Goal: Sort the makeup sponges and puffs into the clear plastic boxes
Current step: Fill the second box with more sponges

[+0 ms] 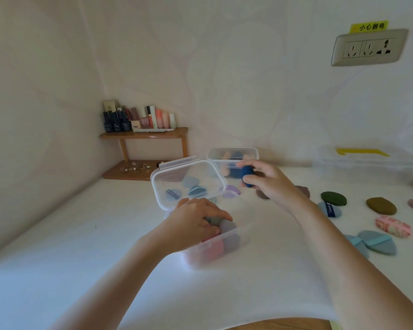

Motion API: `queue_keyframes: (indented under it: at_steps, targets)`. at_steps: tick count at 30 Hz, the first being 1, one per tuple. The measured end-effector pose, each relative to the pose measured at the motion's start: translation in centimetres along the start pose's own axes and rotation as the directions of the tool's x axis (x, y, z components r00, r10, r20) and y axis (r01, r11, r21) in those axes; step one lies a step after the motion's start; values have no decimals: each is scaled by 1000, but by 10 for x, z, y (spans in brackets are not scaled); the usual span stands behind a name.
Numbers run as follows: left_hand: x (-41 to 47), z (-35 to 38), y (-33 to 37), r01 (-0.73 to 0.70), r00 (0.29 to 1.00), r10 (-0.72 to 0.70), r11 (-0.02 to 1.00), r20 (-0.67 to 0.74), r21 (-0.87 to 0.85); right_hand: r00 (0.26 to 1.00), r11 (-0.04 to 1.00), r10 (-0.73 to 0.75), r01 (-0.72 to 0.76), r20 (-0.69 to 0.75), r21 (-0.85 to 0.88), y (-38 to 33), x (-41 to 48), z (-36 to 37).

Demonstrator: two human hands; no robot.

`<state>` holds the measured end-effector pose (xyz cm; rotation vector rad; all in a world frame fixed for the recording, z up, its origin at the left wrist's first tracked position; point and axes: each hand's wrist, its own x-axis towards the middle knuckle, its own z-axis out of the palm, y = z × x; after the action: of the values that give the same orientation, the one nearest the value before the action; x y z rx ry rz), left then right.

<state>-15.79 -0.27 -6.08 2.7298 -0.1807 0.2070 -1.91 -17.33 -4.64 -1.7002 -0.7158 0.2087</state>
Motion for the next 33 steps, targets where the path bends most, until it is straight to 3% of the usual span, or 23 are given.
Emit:
queue_keyframes:
  at_steps: [5,9,15,22,30,33]
  targets:
    - [26,3,-1,-5,1000,5,1000,30,-19,990,970,-141,144,32,-196,-9,-2,-1]
    - [37,7,-1,0,1000,1,1000,18,-13,966,785,-243,250,89,-567,-4,1,7]
    - [39,12,-5,-15,1000,14,999,-12,-31,949,587,-146,312,281,-747,12,6,21]
    - [36,10,-1,-20,1000,18,997,-22,-74,981,314,-133,177,141,-933,13,12,23]
    - [34,10,-3,55,998,-53,990,15,-132,953,302,-270,222,140,-927,11,15,24]
    - [30,8,1,111,994,-113,982,-8,-155,976,381,-168,193,138,-904,15,17,24]
